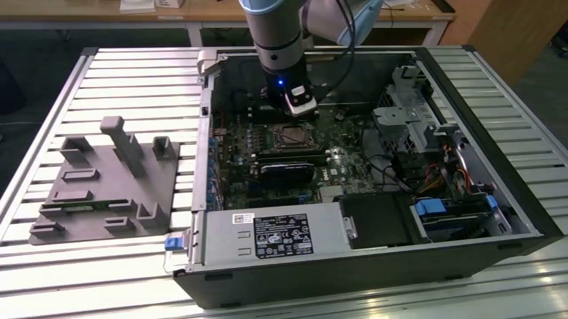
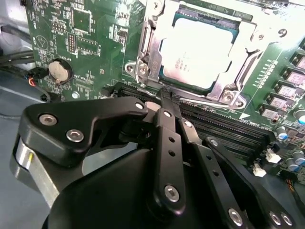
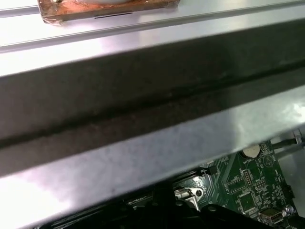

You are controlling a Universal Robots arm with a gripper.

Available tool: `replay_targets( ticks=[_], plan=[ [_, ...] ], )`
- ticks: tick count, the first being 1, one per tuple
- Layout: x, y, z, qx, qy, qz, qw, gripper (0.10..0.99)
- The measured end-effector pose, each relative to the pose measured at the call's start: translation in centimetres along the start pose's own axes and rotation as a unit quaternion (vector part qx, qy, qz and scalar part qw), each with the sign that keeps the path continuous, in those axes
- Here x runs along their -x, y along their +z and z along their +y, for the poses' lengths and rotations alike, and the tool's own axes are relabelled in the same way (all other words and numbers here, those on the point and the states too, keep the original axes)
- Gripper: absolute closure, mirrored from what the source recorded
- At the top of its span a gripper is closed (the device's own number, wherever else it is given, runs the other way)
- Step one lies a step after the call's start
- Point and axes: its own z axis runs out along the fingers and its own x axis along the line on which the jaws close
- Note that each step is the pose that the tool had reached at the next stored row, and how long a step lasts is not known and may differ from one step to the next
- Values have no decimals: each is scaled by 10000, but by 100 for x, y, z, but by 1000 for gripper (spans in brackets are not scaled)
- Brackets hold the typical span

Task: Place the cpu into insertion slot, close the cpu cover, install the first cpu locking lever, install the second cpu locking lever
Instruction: 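Install the first cpu locking lever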

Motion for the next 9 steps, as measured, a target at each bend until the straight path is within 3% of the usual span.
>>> replay_targets(
  ticks=[4, 9],
  plan=[
    [5, 10, 2, -53, 36, -22, 10000, 980],
    [6, 11, 3, -55, 41, -24, 10000, 980]
  ],
)
